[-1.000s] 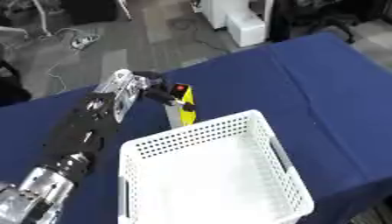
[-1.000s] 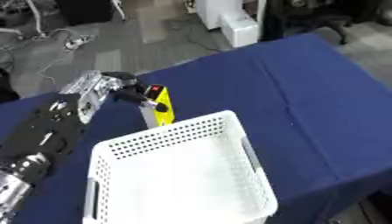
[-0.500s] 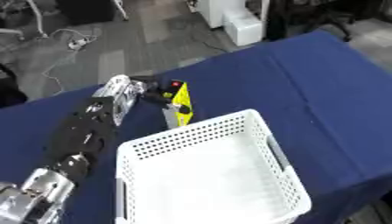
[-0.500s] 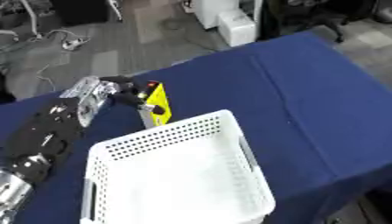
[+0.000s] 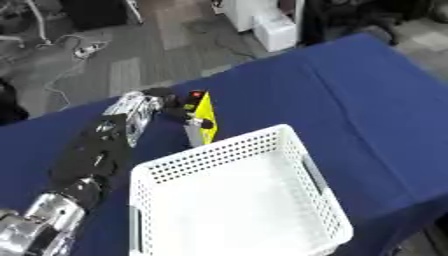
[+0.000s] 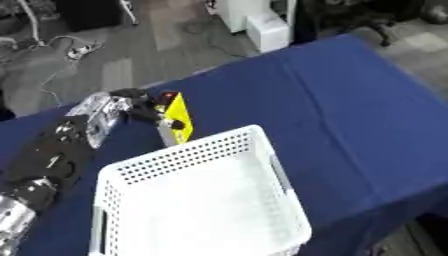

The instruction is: Pick up objects on the table and place them in the box.

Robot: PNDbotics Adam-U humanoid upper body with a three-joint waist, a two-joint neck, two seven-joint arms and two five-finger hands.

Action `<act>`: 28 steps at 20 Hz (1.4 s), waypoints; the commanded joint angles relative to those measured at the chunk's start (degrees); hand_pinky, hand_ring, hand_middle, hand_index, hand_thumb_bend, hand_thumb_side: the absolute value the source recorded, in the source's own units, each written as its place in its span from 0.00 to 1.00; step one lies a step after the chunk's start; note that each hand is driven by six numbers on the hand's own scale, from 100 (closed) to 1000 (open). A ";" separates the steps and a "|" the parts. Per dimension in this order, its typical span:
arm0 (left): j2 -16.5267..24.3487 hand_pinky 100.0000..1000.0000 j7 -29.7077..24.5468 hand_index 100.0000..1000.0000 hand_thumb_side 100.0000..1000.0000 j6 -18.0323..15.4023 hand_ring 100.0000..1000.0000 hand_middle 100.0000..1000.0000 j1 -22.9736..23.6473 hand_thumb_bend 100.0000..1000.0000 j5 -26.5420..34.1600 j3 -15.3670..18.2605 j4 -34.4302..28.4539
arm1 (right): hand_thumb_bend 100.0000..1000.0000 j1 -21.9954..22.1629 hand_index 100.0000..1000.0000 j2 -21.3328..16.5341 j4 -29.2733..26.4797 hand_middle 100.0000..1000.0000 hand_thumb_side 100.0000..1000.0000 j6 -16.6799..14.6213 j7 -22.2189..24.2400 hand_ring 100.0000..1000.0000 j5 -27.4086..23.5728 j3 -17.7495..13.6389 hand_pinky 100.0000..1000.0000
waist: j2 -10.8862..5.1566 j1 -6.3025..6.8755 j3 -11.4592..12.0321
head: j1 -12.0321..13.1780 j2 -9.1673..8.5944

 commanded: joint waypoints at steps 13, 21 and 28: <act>1.62 0.00 24.00 0.38 0.75 -1.40 0.18 0.25 -0.62 0.21 -6.24 1.52 0.75 | 0.00 -2.00 0.34 -0.60 -0.74 0.19 1.00 1.40 -1.99 0.16 0.30 -0.57 0.06 | -0.45 -0.12 -0.53 | 0.73 -1.39; 2.99 0.00 28.62 0.37 0.74 -3.31 0.12 0.19 -1.45 0.23 -6.89 1.46 -0.31 | 0.00 -1.42 0.34 -0.84 -0.74 0.18 1.00 1.14 -1.95 0.16 0.57 -0.65 0.06 | -0.62 -0.20 0.04 | 0.36 -1.49; 6.35 0.00 27.25 0.37 0.74 -8.17 0.10 0.17 -0.41 0.23 -2.58 -2.36 -10.16 | 0.00 -0.59 0.34 -1.12 -0.74 0.18 1.00 0.49 -1.94 0.16 0.99 -0.99 0.06 | -0.78 -0.17 0.91 | -0.32 -2.13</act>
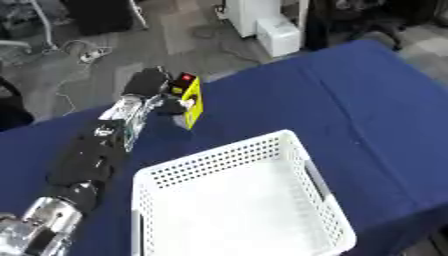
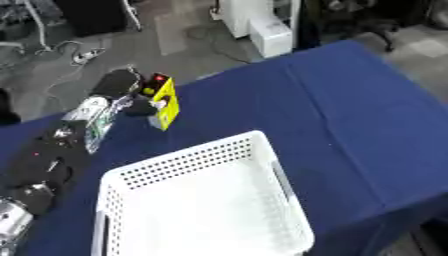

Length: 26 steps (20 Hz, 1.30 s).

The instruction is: Pick up objects on the table and place them in the box.

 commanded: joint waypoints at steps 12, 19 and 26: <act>17.56 0.00 -3.36 0.35 0.72 -3.78 0.08 0.16 10.61 0.25 29.56 -11.79 -54.71 | 0.00 2.06 0.34 -1.92 -0.74 0.18 1.00 -1.82 -1.50 0.16 2.61 -1.72 0.06 | -1.03 -0.57 2.37 | -4.58 -3.40; 24.43 0.00 -5.86 0.35 0.73 -2.30 0.11 0.16 17.99 0.25 36.08 -12.56 -75.36 | 0.00 2.51 0.34 -2.30 -0.74 0.18 1.00 -1.77 -1.54 0.16 2.56 -1.74 0.06 | -1.12 -0.64 2.87 | -5.53 -4.30; 27.44 0.00 -5.77 0.34 0.74 -8.57 0.11 0.16 21.81 0.24 37.83 -14.17 -78.15 | 0.00 2.40 0.34 -2.51 -0.74 0.18 1.00 -1.48 -1.20 0.16 1.43 -1.76 0.06 | -1.16 -0.71 2.92 | -5.61 -4.47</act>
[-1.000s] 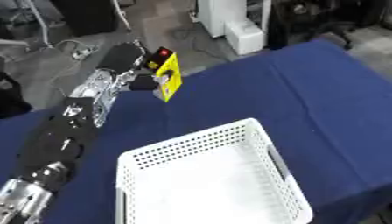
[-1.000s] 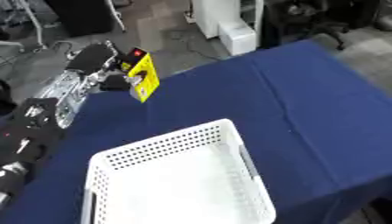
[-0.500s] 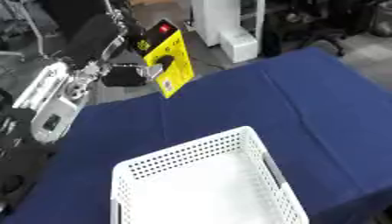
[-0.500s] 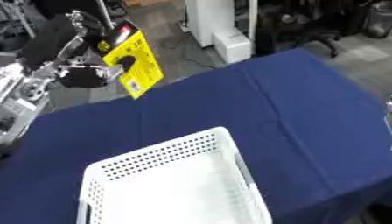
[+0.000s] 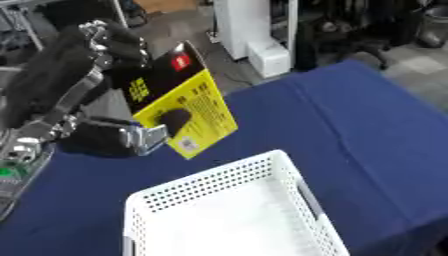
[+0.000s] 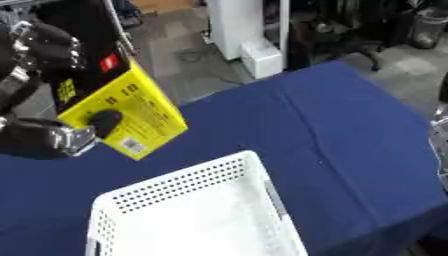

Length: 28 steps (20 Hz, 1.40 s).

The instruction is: Pick up objects on the table and place them in the box.

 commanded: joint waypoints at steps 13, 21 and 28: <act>2.22 0.00 -4.38 0.35 0.74 -3.75 0.09 0.16 4.38 0.25 6.28 -2.17 -1.00 | 0.00 -0.53 0.34 -1.88 -0.74 0.18 1.00 0.32 0.81 0.16 -0.96 -0.79 0.06 | -0.39 -0.69 0.01 | -0.34 -0.65; 1.38 0.00 -8.61 0.35 0.75 -3.53 0.11 0.18 8.28 0.27 4.19 -5.26 -0.92 | 0.00 -0.93 0.34 -1.78 -0.74 0.18 1.00 0.50 1.33 0.16 -1.43 -0.61 0.06 | -0.09 -0.72 -0.39 | 0.04 -0.81; -2.74 0.00 -4.83 0.36 0.76 -8.17 0.15 0.19 8.38 0.27 -1.61 -8.17 7.34 | 0.00 -1.37 0.34 -1.56 -0.74 0.18 1.00 0.70 1.59 0.16 -1.89 -0.49 0.06 | 0.05 -0.85 -1.02 | 0.43 -0.83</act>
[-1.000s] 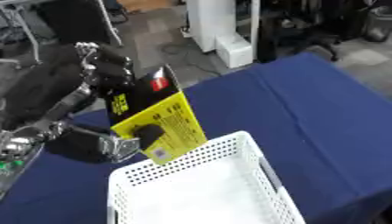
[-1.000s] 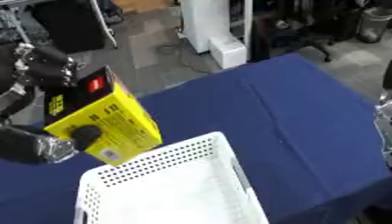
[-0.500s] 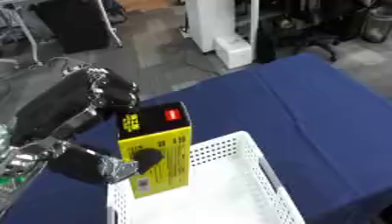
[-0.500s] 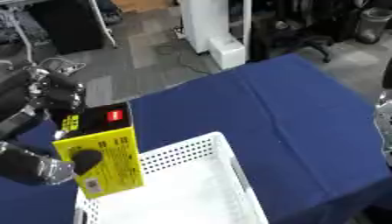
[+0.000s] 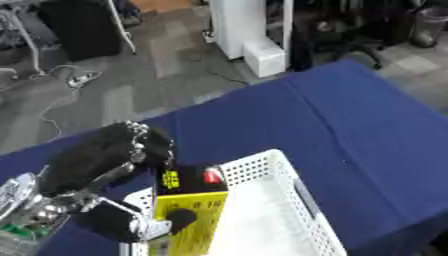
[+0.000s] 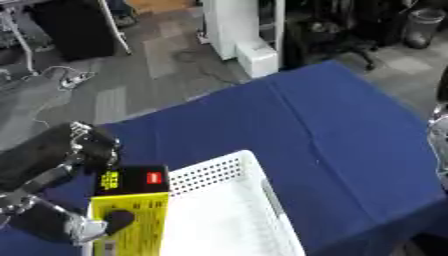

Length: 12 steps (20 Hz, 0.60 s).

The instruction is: Pick up objects on the table and place them in the box.

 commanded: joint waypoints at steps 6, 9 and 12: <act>-6.53 0.00 9.73 0.36 0.76 -7.38 0.17 0.19 -2.95 0.27 -10.04 -0.34 17.76 | 0.00 -1.39 0.34 -1.32 -0.74 0.18 1.00 0.30 0.21 0.16 -0.50 -0.36 0.06 | -0.19 -0.67 -0.40 | 0.76 -0.85; -9.87 0.00 14.30 0.37 0.78 -9.63 0.22 0.23 -5.39 0.28 -14.88 1.13 26.60 | 0.00 -1.48 0.34 -1.23 -0.74 0.18 1.00 0.39 0.21 0.16 -0.60 -0.33 0.06 | -0.22 -0.74 -0.54 | 0.86 -0.70; -13.17 0.00 19.13 0.40 0.81 -12.27 0.32 0.35 -7.95 0.32 -21.54 3.06 35.12 | 0.00 -1.56 0.34 -1.13 -0.74 0.18 1.00 0.49 0.34 0.16 -0.67 -0.28 0.06 | -0.22 -0.78 -0.64 | 0.95 -0.59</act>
